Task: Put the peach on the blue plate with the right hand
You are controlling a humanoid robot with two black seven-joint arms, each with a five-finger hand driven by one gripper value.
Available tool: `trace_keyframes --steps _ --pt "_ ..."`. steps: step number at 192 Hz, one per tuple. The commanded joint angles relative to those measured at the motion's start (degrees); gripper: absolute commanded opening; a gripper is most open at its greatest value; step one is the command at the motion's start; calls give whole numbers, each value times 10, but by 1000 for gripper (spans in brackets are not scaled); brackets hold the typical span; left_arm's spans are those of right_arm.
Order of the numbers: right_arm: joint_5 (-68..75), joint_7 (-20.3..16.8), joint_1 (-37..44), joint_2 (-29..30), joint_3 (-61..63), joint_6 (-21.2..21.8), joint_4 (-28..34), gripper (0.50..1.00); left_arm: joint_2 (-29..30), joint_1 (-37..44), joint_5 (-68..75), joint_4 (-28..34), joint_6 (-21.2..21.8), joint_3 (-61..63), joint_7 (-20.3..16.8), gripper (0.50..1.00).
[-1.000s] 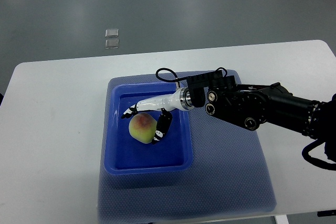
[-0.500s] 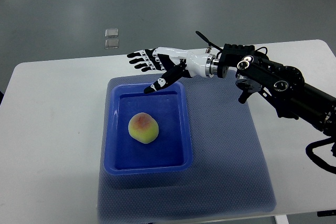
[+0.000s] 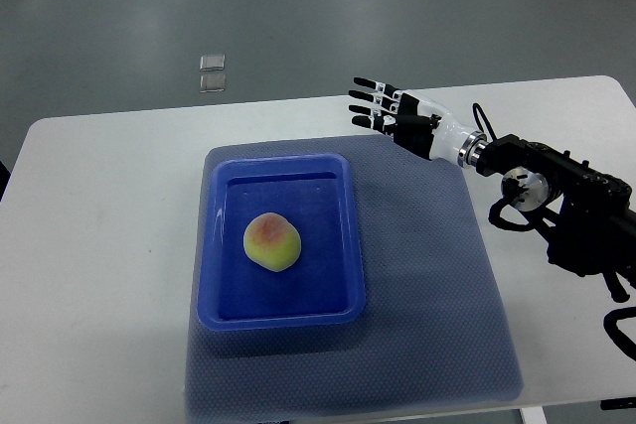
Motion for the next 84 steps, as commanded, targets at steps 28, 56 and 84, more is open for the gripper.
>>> trace_keyframes --steps 28,56,84 --pt "24 0 -21 -8 1 5 -2 934 0 0 0 2 0 -1 0 1000" --pt "26 0 -23 -11 1 4 -3 934 0 0 0 2 0 -1 0 1000" --pt "26 2 -24 -20 1 5 -3 934 0 0 0 1 0 -1 0 1000"
